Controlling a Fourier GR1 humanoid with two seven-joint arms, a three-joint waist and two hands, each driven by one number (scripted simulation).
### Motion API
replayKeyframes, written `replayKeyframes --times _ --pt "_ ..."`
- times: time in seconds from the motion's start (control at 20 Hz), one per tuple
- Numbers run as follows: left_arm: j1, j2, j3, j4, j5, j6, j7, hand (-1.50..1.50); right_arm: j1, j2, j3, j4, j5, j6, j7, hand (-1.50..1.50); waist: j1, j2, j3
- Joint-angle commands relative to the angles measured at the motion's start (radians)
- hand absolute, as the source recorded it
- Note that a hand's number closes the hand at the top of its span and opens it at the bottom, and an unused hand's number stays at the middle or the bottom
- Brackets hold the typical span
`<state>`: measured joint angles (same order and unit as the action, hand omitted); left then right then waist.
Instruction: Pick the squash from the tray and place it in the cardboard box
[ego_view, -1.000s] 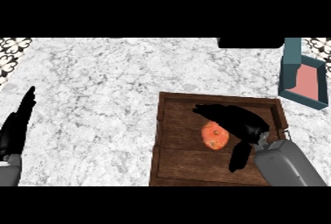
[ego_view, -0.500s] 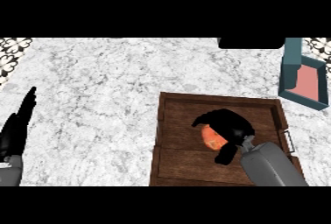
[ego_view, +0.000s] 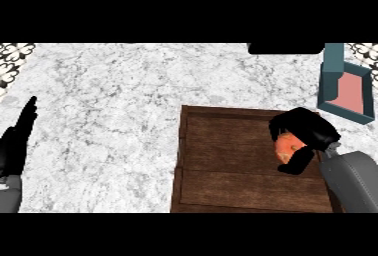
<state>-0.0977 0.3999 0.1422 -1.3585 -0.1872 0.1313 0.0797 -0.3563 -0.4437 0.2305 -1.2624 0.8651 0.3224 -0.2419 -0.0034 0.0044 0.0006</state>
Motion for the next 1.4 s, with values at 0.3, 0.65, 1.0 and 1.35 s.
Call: replayKeyframes --times 0.3,0.65,1.0,1.35 --pt "-0.002 -0.008 0.003 -0.011 0.015 -0.006 -0.011 0.00 -0.043 -0.438 -0.336 0.281 -0.140 -0.071 -0.452 1.50 0.013 0.034 0.016" --pt "-0.024 -0.018 -0.010 -0.002 0.006 -0.004 -0.020 0.00 -0.122 -0.565 -0.525 0.483 -0.253 -0.154 -0.713 1.50 0.032 0.033 0.015" --pt "-0.035 -0.020 -0.037 -0.012 0.009 -0.039 -0.021 0.00 -0.182 -0.589 -0.559 0.620 -0.327 -0.150 -0.925 1.50 0.081 0.033 0.013" --pt "-0.044 -0.038 -0.051 0.007 -0.013 -0.020 -0.033 0.00 -0.266 -0.590 -0.506 0.700 -0.388 -0.001 -0.955 1.50 0.091 0.027 0.008"
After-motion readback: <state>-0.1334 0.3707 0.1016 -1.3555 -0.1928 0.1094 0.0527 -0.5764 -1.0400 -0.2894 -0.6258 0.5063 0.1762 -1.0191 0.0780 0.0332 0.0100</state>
